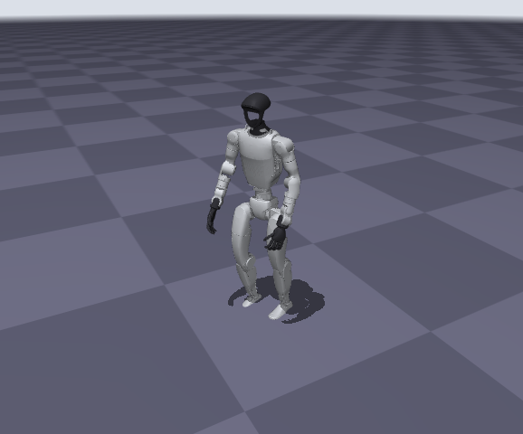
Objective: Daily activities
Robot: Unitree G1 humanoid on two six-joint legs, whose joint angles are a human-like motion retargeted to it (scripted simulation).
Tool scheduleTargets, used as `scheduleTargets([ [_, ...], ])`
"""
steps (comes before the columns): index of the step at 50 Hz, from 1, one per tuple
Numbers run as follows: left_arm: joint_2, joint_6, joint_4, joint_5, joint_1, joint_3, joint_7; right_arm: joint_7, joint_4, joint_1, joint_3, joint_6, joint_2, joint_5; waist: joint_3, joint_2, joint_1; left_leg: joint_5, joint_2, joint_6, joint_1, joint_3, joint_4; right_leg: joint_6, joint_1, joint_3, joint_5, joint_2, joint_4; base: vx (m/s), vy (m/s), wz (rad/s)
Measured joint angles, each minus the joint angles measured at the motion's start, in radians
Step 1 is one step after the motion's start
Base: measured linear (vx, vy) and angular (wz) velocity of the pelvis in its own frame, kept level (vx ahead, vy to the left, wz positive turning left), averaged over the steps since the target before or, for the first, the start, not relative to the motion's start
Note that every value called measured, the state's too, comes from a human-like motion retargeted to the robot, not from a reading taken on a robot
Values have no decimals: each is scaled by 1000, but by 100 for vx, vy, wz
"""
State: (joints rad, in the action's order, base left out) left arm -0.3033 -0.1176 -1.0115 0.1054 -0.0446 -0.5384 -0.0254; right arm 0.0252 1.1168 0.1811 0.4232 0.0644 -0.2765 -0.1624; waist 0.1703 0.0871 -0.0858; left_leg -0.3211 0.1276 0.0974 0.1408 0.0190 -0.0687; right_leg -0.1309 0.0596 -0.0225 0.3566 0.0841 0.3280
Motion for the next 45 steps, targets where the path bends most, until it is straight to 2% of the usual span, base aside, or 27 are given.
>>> scheduleTargets([
  [15,-53,-17,86,2,-4,-4,30,-86,19,14,52,-18,-3,16,-24,15,-38,34,10,10,23,31,64,-46,25,28,-5,0,-14,1,0,-30],
  [25,-68,-16,53,9,16,22,36,-70,25,30,32,-16,15,-4,-53,25,-38,53,15,25,23,84,97,-93,63,68,-18,-11,-21,-2,-2,-46],
  [33,-73,-34,78,90,22,23,-7,-21,19,48,21,-10,46,-63,-84,29,-38,64,9,31,15,143,112,-125,87,109,-51,-36,-60,-3,-7,-60],
  [39,-64,-55,198,166,-27,-32,-56,17,-1,54,44,-6,67,-109,-112,29,-24,68,-8,27,10,203,117,-131,94,157,-100,-80,-112,-3,-11,-78],
  [45,-36,-65,299,232,-145,-173,-43,0,-33,60,108,-12,62,-133,-149,20,31,67,-31,15,8,273,119,-131,95,221,-165,-137,-172,-3,-12,-91],
])
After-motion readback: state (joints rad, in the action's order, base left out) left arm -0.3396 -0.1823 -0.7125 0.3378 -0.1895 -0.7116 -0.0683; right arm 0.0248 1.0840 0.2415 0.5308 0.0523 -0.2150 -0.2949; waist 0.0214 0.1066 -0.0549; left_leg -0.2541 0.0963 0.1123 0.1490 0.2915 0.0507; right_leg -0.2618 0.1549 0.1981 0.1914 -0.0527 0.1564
